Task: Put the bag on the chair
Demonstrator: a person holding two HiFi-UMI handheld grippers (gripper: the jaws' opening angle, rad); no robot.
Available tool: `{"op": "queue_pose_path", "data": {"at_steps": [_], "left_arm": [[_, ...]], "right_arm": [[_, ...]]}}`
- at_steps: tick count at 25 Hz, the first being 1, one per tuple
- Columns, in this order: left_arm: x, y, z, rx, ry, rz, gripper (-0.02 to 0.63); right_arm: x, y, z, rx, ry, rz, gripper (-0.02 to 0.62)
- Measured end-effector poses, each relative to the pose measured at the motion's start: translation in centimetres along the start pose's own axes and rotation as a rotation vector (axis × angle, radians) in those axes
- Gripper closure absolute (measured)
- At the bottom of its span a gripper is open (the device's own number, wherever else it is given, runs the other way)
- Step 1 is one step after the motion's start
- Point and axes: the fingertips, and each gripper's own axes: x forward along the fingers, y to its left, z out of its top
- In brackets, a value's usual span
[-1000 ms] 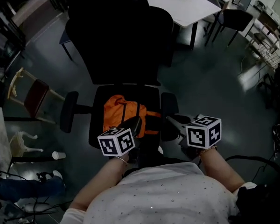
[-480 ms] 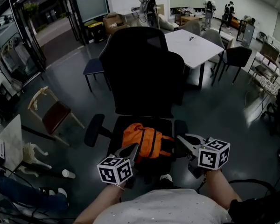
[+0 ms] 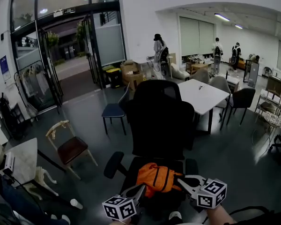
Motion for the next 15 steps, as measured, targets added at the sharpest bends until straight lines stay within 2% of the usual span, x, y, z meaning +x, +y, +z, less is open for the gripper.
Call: {"op": "queue_pose_path", "data": {"at_steps": [6, 10, 15], "left_arm": [[-2.2, -2.9, -0.7, -0.012, -0.054, -0.035, 0.604], [-2.3, -3.4, -0.9, -0.005, -0.072, -0.02, 0.604], [-2.9, -5.2, -0.7, 0.005, -0.091, 0.005, 0.604]], "right_arm": [[-2.2, 1.7, -1.5, 0.057, 0.016, -0.021, 0.591], [-3.1, 1.3, -1.3, 0.049, -0.011, -0.014, 0.591], [-5.7, 2.2, 1.3, 0.038, -0.105, 0.066, 0.591]]}}
